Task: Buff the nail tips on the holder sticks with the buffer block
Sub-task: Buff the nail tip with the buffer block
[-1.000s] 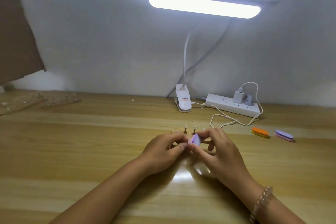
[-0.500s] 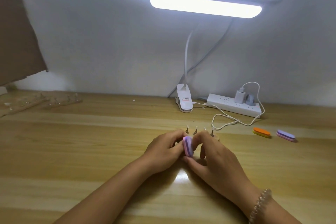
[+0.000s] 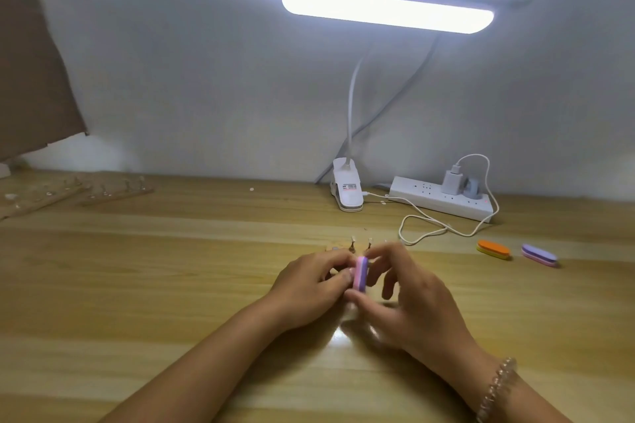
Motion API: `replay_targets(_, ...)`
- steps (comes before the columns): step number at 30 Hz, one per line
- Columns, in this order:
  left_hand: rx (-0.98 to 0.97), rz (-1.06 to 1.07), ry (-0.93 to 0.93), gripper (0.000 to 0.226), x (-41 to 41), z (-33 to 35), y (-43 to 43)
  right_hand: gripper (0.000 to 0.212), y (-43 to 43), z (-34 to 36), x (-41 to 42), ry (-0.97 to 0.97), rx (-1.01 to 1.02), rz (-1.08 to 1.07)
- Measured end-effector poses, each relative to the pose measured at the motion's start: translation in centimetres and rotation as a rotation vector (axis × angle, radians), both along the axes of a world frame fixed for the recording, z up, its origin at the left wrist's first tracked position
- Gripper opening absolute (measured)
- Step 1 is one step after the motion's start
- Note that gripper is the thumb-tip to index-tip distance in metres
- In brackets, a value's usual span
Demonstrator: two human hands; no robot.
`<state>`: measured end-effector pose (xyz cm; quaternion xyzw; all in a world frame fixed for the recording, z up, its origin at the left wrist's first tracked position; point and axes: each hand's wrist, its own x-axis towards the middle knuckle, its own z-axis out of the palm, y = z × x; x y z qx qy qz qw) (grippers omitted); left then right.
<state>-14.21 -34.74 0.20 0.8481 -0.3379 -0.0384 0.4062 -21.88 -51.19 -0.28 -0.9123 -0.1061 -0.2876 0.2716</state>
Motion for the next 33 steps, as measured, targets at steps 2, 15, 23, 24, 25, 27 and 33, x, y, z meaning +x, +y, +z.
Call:
replay_targets(2, 0.014, 0.024, -0.015, 0.016, 0.23, -0.19, -0.01, 0.046, -0.21, 0.02, 0.08, -0.016, 0.084, -0.041)
replay_targets(15, 0.066, 0.008, -0.084, 0.020, 0.37, -0.59, 0.15, 0.039, 0.21, 0.18, -0.31, -0.015, -0.169, -0.120)
replay_targets(23, 0.082, 0.020, -0.089, 0.020, 0.14, -0.58, 0.19, 0.043, 0.17, 0.04, -0.18, -0.012, -0.188, -0.099)
replay_targets(24, 0.085, 0.021, -0.093, 0.018, 0.14, -0.56, 0.13, 0.043, 0.04, 0.12, -0.10, -0.011, -0.159, -0.113)
replay_targets(25, 0.090, 0.026, -0.098, 0.018, 0.17, -0.55, 0.08, 0.043, -0.07, 0.17, 0.03, -0.019, -0.139, -0.127)
replay_targets(27, 0.098, 0.033, -0.101, 0.018, 0.17, -0.61, 0.08, 0.043, -0.12, 0.09, 0.08, -0.024, -0.159, -0.121)
replay_targets(33, 0.062, 0.034, -0.070, 0.017, 0.28, -0.65, 0.13, 0.041, -0.40, 0.18, 0.09, 0.058, 0.002, -0.073)
